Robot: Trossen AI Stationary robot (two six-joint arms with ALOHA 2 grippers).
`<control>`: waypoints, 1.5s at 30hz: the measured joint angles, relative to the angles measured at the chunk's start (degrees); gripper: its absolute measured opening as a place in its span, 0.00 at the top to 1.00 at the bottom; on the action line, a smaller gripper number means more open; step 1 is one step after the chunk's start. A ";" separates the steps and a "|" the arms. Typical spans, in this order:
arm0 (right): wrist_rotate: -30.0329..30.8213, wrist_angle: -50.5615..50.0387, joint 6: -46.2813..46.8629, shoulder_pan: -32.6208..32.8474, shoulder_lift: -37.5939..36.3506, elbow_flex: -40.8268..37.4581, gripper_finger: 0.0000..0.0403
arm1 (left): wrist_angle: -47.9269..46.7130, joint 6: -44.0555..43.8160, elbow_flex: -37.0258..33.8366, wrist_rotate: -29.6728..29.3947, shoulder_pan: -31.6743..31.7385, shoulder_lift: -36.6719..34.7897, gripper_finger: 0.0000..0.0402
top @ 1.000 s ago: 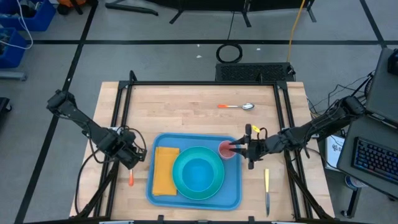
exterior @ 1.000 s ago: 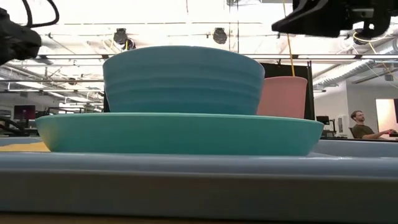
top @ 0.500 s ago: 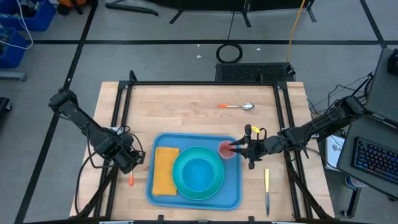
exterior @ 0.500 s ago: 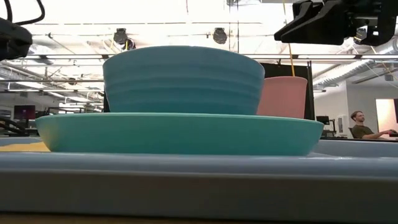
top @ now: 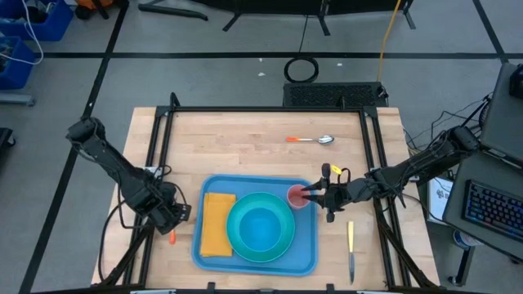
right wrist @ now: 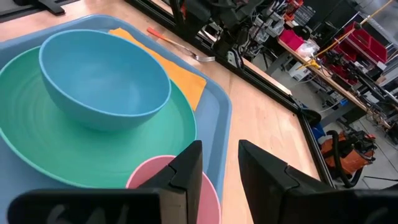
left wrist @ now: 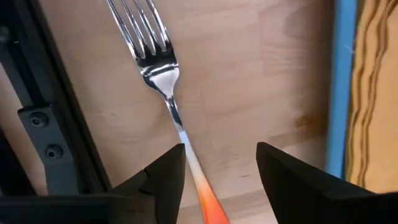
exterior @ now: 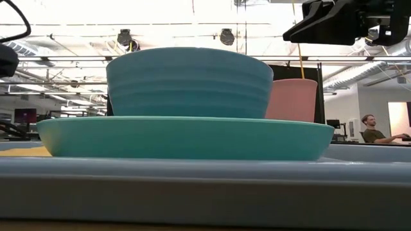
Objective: Set up tray
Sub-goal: Put the orange fork on the yellow napkin
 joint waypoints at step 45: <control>-3.03 -0.11 3.00 0.09 0.00 0.00 0.77 | 11.05 -7.70 -11.14 0.16 -5.48 -0.29 0.59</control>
